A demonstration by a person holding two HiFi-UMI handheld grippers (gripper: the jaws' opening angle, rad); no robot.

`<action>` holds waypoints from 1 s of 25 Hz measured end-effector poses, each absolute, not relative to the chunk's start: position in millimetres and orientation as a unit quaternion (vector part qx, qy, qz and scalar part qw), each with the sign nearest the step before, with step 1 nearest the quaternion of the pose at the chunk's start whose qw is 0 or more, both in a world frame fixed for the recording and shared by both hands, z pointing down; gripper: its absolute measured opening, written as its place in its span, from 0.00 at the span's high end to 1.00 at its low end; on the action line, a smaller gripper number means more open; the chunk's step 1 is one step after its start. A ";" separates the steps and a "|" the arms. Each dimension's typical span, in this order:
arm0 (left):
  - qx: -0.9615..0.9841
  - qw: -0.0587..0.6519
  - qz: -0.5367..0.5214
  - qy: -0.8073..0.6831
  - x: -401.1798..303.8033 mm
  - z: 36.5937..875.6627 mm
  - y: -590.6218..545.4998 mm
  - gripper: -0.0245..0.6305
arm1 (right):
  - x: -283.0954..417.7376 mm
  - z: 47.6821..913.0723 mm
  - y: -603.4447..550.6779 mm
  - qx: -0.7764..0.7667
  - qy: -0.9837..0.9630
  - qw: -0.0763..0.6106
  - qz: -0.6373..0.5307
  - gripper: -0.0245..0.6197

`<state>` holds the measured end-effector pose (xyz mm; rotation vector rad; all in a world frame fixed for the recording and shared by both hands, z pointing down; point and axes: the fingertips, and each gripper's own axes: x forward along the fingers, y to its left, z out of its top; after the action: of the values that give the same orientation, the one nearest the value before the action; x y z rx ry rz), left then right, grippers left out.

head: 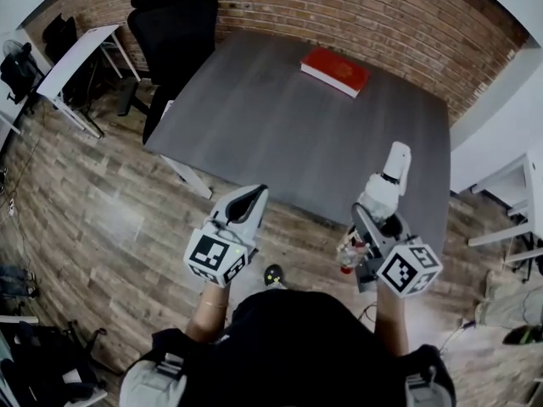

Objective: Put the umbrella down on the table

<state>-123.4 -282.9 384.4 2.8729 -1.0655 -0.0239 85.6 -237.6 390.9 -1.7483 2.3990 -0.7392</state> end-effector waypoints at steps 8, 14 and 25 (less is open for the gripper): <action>0.930 0.050 -0.009 -0.365 -167.4 394.0 -312.0 0.96 | 63.4 397.3 -261.3 -0.584 0.773 0.042 -0.243 0.51; 0.930 0.067 -0.011 -0.362 -168.7 399.6 -324.4 0.96 | 67.6 405.9 -267.5 -0.596 0.760 0.036 -0.258 0.51; 0.917 0.057 -0.007 -0.394 -165.8 391.9 -361.4 0.96 | 91.7 420.9 -325.9 -0.583 0.767 0.024 -0.266 0.51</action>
<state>-165.8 -361.4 391.9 2.7829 -1.1945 -0.0213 91.7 -325.9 420.9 -1.8053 2.3725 -0.8238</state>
